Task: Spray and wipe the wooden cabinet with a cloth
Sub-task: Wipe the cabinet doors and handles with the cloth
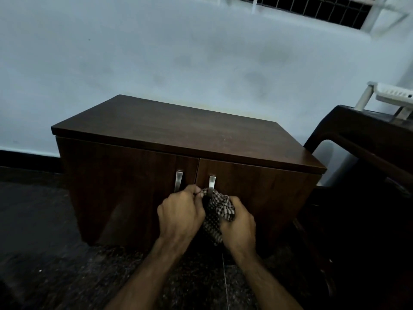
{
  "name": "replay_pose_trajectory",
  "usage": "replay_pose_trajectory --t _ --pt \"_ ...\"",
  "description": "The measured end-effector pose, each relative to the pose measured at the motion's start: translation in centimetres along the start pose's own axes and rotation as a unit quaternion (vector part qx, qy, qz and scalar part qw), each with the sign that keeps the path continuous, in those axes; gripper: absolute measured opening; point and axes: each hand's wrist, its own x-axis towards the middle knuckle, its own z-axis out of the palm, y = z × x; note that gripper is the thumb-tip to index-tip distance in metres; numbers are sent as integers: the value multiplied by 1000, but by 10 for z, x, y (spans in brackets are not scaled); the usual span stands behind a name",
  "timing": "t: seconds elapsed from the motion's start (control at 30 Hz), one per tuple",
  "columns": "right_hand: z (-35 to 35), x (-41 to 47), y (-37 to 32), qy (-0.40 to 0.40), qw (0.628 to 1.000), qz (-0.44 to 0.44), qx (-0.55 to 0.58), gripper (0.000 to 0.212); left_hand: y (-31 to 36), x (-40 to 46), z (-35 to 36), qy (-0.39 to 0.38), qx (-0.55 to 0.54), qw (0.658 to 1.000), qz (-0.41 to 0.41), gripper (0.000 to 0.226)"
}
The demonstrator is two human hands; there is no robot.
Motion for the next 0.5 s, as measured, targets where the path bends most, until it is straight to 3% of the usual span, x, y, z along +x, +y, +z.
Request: replay_pose_trajectory --t 0.17,0.33,0.5 --pt "3 -8 1 -5 999 26 -32 34 7 3 -3 -6 49 998 44 27" --pt "-21 0 -22 -26 995 -13 -90 32 -6 -9 12 -5 -5 1000 -3 31" --pt "-29 2 -40 -45 986 -80 -137 52 -6 -14 16 -12 -11 999 -37 36"
